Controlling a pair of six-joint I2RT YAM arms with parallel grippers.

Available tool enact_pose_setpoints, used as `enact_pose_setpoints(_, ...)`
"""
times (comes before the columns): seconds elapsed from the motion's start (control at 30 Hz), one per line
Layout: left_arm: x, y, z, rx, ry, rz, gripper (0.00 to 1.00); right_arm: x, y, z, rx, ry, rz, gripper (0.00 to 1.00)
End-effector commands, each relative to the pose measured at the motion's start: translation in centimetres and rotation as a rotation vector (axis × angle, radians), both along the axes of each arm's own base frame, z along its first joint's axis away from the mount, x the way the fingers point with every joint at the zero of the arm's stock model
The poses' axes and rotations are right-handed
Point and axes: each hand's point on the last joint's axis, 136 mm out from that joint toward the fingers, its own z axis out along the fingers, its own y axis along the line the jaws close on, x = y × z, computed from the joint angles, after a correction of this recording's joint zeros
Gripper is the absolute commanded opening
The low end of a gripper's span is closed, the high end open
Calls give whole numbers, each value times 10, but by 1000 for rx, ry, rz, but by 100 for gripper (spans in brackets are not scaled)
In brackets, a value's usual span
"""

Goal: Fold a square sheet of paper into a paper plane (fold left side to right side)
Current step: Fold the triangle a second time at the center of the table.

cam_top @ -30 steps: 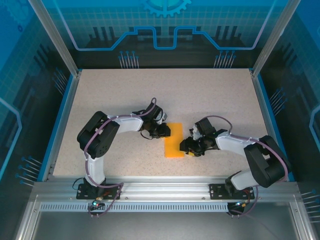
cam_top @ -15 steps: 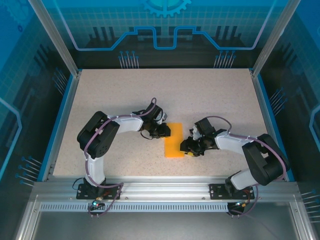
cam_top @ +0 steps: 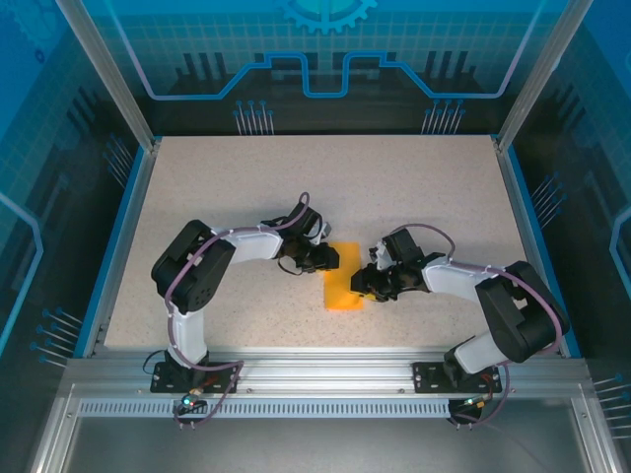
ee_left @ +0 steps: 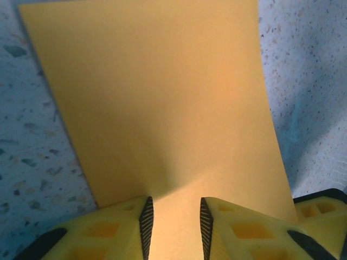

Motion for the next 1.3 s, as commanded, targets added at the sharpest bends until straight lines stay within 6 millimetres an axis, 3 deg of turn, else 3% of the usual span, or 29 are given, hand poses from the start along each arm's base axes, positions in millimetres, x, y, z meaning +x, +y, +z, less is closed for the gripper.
enact_pose_setpoints(0.0, -1, 1, 23, -4, -68, -36, 40, 9, 4, 11, 40, -20, -2, 40)
enact_pose_setpoints(0.17, 6, 0, 61, -38, -195, -68, 51, 15, 8, 18, 91, -52, 13, 42)
enact_pose_setpoints(0.33, 0, 13, 88, -50, -316, -64, 61, 22, 8, 22, 102, -66, 26, 43)
enact_pose_setpoints(0.47, -16, 27, 101, -65, -398, -62, 67, 28, 7, 24, 110, -68, 25, 45)
enact_pose_setpoints(0.6, -44, 28, 109, -55, -495, -134, 74, 35, 7, 25, 133, -33, -4, 43)
enact_pose_setpoints(0.8, -89, 11, 108, 61, -605, -299, 81, 44, 5, 26, 112, 5, -18, 42)
enact_pose_setpoints(0.93, -106, -7, 100, 140, -629, -381, 84, 48, 4, 26, 104, 21, -27, 41)
enact_pose_setpoints(1.27, -115, -48, 64, 407, -637, -501, 87, 55, 5, 32, 102, 11, -35, 41)
